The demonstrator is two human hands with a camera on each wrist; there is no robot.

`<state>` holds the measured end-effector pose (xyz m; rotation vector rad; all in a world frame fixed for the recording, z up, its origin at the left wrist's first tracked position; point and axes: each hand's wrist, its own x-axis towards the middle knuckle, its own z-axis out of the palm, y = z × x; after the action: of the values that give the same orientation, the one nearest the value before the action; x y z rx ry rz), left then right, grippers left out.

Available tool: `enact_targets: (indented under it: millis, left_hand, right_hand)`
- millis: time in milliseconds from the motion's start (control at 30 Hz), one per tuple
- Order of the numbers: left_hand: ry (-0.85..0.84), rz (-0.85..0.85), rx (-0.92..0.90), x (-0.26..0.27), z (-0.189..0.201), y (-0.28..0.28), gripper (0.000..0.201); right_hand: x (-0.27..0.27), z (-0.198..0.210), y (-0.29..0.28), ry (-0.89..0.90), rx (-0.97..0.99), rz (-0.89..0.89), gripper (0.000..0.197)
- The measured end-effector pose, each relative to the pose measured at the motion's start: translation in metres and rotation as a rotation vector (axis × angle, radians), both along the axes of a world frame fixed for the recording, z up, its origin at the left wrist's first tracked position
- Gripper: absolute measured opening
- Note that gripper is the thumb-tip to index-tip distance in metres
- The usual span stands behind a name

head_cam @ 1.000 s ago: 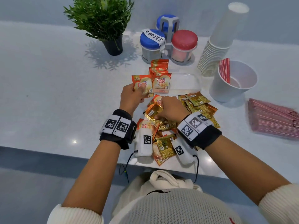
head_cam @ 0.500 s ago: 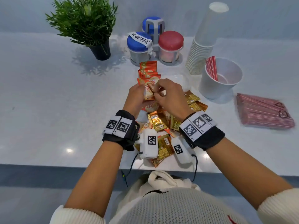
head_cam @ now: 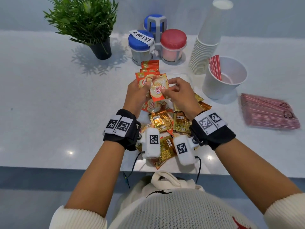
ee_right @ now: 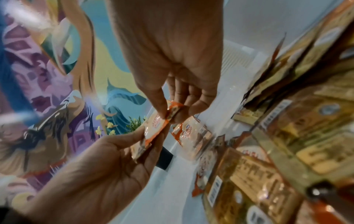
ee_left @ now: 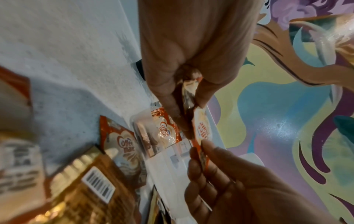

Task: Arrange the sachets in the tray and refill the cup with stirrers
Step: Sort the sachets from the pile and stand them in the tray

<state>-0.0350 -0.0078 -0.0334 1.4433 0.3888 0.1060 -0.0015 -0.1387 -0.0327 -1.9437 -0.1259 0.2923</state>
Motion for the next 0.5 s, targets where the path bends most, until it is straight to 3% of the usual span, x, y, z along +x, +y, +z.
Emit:
enact_targets:
  millis: [100, 267, 500]
  left_hand:
    - [-0.006, 0.001, -0.008, -0.001, -0.001, 0.002, 0.015]
    - [0.048, -0.126, 0.062, -0.005, -0.002, 0.002, 0.017]
    - [0.030, -0.132, 0.030, -0.007, 0.005, 0.009, 0.012]
  right_hand:
    - [0.002, 0.003, -0.002, 0.075, 0.147, -0.033, 0.007]
    - [0.014, 0.004, -0.001, 0.174, 0.425, -0.181, 0.017]
    - [0.027, 0.012, -0.008, -0.234, -0.021, 0.078, 0.005]
